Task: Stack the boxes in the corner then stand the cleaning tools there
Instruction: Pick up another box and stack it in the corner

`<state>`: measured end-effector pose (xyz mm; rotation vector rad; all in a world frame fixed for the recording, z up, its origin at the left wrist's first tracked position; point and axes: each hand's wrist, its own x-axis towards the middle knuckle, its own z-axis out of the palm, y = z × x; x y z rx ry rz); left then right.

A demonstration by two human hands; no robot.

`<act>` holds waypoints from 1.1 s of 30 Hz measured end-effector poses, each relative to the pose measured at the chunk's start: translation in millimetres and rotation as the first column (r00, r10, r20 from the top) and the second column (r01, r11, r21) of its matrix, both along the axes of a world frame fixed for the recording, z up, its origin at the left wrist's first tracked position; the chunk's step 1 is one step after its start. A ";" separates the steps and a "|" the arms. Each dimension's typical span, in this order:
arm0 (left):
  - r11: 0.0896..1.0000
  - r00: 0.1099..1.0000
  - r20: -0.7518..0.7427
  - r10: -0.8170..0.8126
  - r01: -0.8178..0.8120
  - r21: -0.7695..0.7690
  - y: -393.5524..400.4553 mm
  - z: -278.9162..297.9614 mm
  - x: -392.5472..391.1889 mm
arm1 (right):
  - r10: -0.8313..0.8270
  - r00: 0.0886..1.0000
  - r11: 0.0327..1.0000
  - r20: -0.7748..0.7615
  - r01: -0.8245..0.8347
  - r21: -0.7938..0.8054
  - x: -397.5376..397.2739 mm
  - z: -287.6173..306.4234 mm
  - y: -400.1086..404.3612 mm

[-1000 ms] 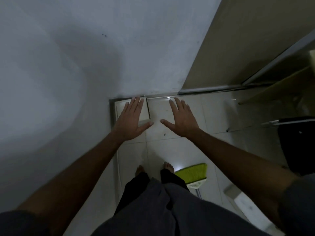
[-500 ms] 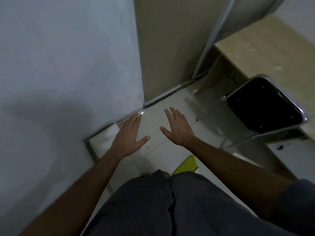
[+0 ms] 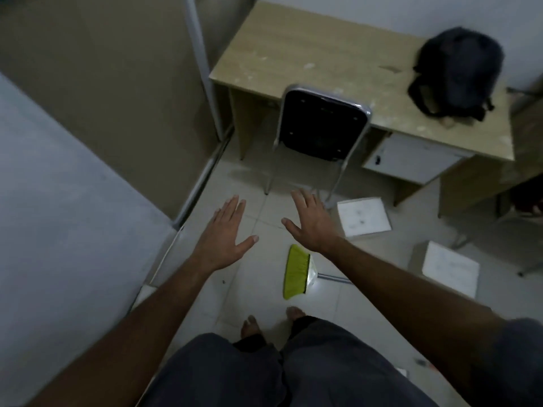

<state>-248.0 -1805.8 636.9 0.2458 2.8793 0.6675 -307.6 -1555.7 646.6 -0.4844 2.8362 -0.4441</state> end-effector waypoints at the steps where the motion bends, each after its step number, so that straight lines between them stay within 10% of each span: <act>1: 0.999 0.999 0.005 -0.034 0.034 0.002 11.6 -0.6 -8.3 | -0.040 0.999 0.999 -0.001 0.040 -0.001 0.4 1.2 13.4; 10: 0.980 0.980 0.005 -0.198 0.198 0.014 142.8 4.9 -53.7 | -0.254 0.966 0.967 -0.041 0.252 -0.034 6.3 5.9 158.3; 33: 0.987 0.982 0.177 -0.058 0.031 0.156 450.3 -30.1 -137.7 | -0.395 0.915 0.914 0.082 0.400 -0.063 -57.5 -33.6 444.7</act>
